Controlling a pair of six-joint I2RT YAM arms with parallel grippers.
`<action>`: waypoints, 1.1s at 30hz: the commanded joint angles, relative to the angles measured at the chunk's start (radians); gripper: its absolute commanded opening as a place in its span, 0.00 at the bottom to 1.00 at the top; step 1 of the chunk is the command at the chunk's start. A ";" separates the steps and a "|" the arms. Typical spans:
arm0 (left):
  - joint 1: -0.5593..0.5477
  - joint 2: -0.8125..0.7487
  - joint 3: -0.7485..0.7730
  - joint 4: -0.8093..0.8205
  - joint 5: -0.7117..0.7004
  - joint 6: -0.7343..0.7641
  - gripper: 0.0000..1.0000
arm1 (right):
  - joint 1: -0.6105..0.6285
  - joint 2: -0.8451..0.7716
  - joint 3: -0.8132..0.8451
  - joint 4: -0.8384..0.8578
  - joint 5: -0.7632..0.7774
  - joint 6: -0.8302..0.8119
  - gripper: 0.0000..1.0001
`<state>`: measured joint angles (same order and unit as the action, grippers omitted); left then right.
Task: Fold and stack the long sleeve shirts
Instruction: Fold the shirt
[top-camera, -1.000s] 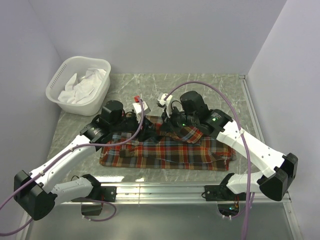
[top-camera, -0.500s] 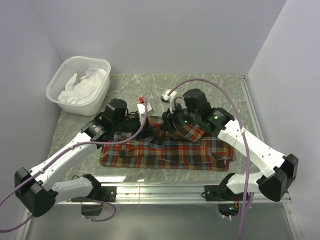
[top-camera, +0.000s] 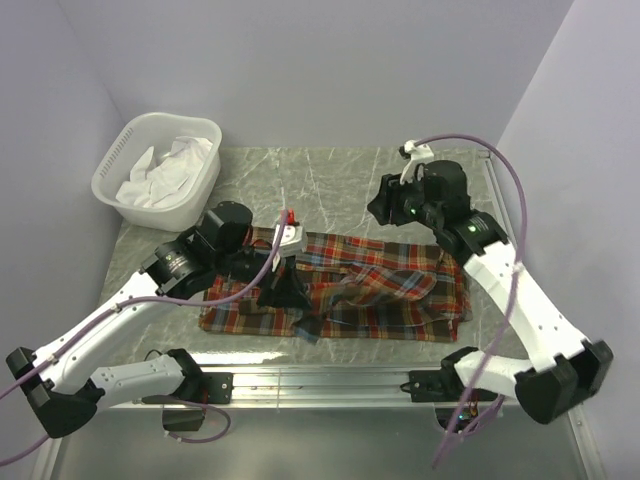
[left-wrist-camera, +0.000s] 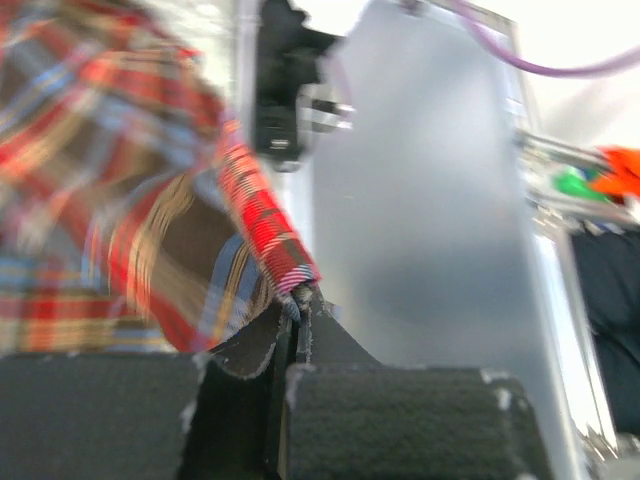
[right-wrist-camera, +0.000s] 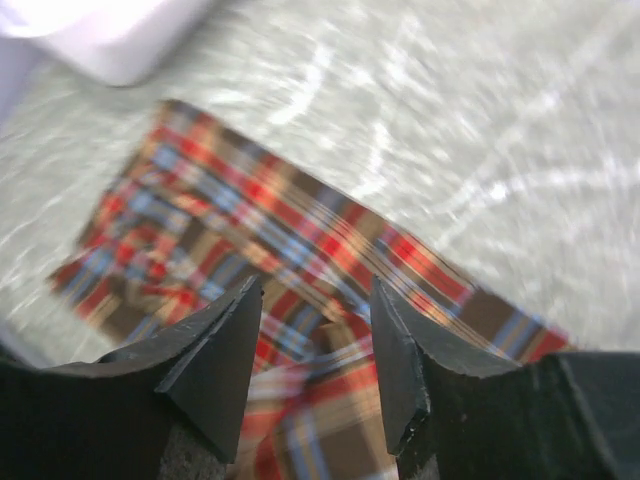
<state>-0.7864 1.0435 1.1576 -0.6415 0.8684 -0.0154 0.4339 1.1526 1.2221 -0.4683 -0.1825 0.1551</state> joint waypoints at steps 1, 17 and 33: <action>-0.049 -0.014 0.050 -0.038 0.133 0.002 0.00 | -0.037 0.122 -0.045 -0.019 0.077 0.087 0.54; -0.191 0.135 0.062 0.086 -0.020 -0.089 0.00 | -0.054 0.208 -0.226 -0.001 0.044 0.169 0.51; 0.110 0.378 0.165 0.039 -0.321 -0.106 0.00 | -0.052 0.033 -0.343 0.030 0.118 0.178 0.51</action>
<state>-0.7155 1.4067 1.2762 -0.6106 0.5758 -0.1017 0.3832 1.2312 0.9020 -0.4648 -0.1047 0.3252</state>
